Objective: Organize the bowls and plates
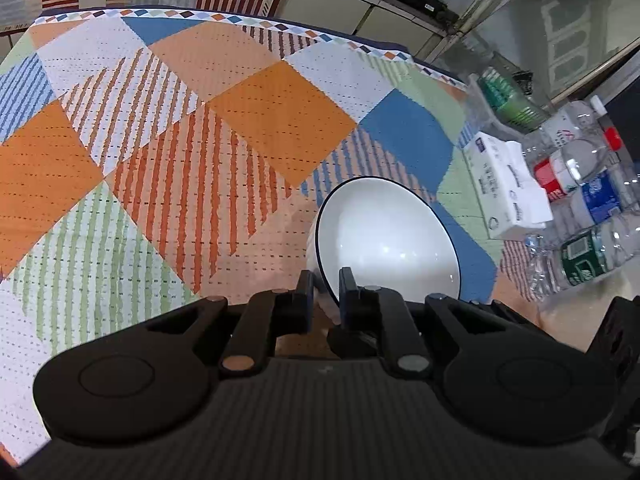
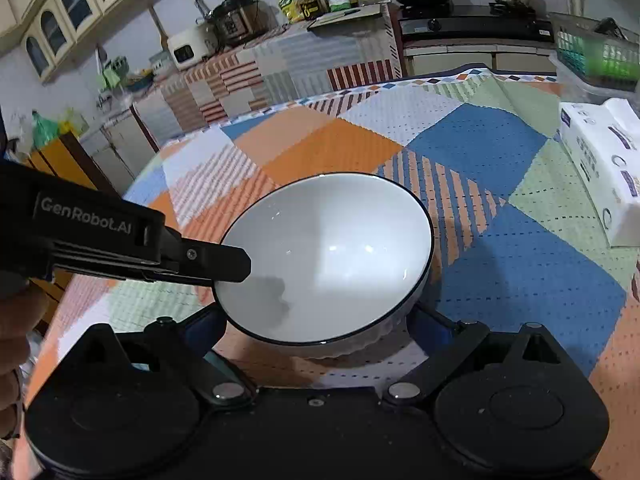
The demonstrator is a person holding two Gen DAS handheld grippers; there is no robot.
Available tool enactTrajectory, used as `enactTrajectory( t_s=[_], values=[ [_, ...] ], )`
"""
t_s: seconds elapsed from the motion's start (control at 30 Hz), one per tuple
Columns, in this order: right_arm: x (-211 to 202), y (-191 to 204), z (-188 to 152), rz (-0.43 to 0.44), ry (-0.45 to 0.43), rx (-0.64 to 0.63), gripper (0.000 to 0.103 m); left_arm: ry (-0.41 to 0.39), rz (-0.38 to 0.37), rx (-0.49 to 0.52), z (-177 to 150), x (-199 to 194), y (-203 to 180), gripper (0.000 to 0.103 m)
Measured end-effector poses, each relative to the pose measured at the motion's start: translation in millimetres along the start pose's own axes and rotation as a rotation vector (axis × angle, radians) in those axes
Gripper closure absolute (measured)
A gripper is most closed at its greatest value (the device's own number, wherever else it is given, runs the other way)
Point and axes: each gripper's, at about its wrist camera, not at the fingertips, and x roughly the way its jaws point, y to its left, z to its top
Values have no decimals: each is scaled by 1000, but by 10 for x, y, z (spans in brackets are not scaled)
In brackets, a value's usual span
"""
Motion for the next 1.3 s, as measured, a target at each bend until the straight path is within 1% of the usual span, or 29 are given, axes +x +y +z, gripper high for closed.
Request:
enactTrajectory(
  t_s=[0.13,0.27,0.4,0.47,0.6,0.9,1.0,1.13,1.3],
  values=[
    [-188,99,-34,0,-25,-29,4,-4,-23,16,-74,-192,-48,92],
    [-384,229,-73,-24,-23,-91,4,37,-48,-1,-155,-327,-44,91],
    [-555,319,-66,-31,9,-113,4,37,-48,1,-261,-503,-110,91],
    [-670,373,-68,-33,12,-113,4,32,-46,-6,-314,-619,-149,91],
    [-910,504,-118,-35,10,-128,4,28,-38,19,-442,-881,-246,91],
    [-1475,858,-440,-36,-19,-148,4,24,-33,56,-900,-1491,-367,91],
    [-1674,966,-566,-47,-25,-154,4,36,-39,75,-1049,-1665,-408,91],
    [-1913,1089,-719,-59,-34,-144,4,48,-30,116,-1232,-1884,-502,91],
    [-2158,1229,-927,-77,-13,-147,4,85,-24,143,-1498,-2073,-573,91]
  ],
)
